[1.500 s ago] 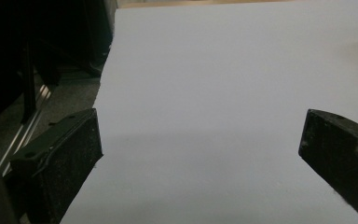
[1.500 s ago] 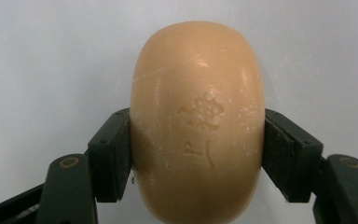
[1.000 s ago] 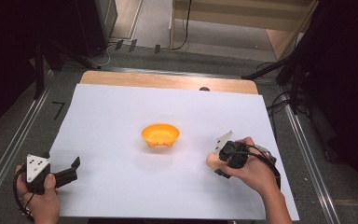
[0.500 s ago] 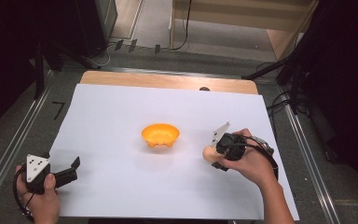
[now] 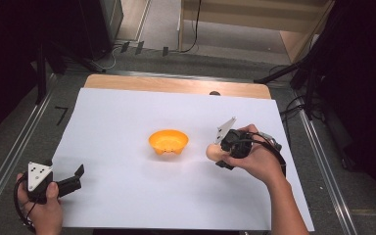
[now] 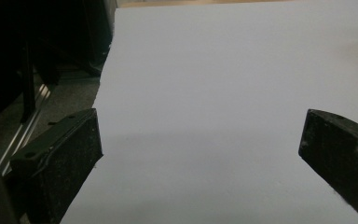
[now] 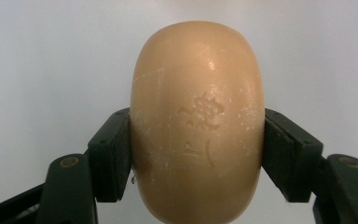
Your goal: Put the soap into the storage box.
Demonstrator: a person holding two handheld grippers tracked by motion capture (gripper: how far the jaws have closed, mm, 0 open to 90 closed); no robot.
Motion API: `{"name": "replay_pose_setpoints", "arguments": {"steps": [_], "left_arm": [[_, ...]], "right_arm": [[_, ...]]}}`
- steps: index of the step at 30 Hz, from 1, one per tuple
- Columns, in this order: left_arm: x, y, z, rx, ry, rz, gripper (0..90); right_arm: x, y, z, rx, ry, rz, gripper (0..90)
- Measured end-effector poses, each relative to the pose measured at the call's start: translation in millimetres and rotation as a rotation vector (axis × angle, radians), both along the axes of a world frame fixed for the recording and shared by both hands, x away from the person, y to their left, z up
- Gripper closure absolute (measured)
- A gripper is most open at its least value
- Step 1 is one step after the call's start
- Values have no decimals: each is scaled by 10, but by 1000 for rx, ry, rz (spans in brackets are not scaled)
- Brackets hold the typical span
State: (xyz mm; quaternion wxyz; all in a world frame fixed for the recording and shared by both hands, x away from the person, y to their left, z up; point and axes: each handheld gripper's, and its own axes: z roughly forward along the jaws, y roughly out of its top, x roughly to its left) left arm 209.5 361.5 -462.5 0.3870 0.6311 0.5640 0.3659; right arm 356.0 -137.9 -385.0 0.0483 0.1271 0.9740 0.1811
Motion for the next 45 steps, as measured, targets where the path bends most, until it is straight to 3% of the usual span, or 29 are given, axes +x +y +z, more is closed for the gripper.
{"name": "replay_pose_setpoints", "arguments": {"steps": [13,31,40,45], "left_arm": [[-4,9,1,-5,-2,-2,0],[-6,16,2,-14,-5,0,0],[-8,21,1,-19,-9,-5,0],[-9,22,2,-19,-8,-5,0]], "right_arm": [[165,301,128,13,-31,70,333],[321,745,155,1,-56,164,332],[380,984,152,19,-56,211,332],[433,1151,125,16,-57,257,332]]}}
